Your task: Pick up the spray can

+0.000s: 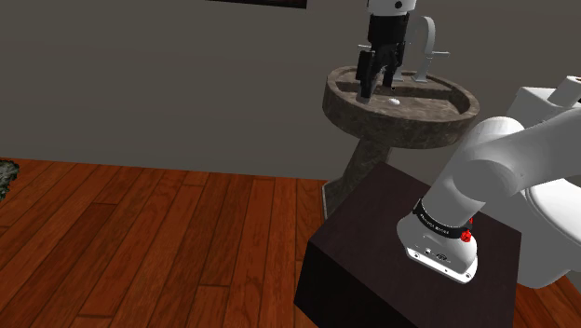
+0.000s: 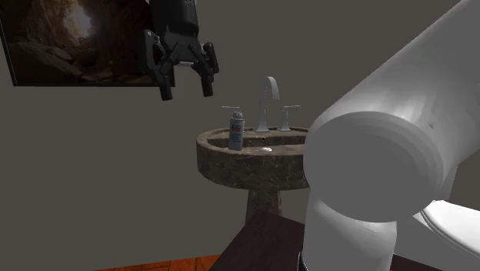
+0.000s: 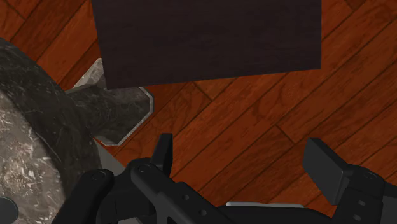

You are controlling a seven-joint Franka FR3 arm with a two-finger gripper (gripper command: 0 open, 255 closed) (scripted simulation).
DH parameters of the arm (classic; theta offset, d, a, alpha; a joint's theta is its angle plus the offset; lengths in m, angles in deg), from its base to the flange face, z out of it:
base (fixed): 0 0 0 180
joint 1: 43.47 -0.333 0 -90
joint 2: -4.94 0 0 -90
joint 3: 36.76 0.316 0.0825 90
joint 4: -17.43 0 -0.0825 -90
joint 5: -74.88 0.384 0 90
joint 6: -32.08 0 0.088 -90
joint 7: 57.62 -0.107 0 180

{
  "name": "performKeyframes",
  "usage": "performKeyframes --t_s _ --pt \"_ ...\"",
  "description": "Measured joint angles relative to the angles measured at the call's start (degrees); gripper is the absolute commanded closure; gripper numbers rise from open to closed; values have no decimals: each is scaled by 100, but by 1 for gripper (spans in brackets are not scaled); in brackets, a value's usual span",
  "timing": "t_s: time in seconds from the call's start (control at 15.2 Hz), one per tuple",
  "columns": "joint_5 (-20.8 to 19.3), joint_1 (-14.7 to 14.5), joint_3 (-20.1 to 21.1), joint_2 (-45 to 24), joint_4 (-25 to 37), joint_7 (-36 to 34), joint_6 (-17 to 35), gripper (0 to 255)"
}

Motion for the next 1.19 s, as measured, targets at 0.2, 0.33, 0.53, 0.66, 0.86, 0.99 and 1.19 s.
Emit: performKeyframes --t_s 0.2,0.33,0.53,0.66,0.86,0.99,1.19 --pt "-98 74 -87 -135 36 63 130 0" --pt "-277 205 -267 -292 69 210 305 0" --pt "-507 383 -503 -619 87 377 701 0" --pt "-649 498 -667 -909 200 494 947 0" --pt "-854 683 -943 -1260 382 708 1230 0" --pt "-942 771 -1087 -1542 467 788 1498 0" --pt "-1044 900 -1308 -1958 747 943 1753 0"
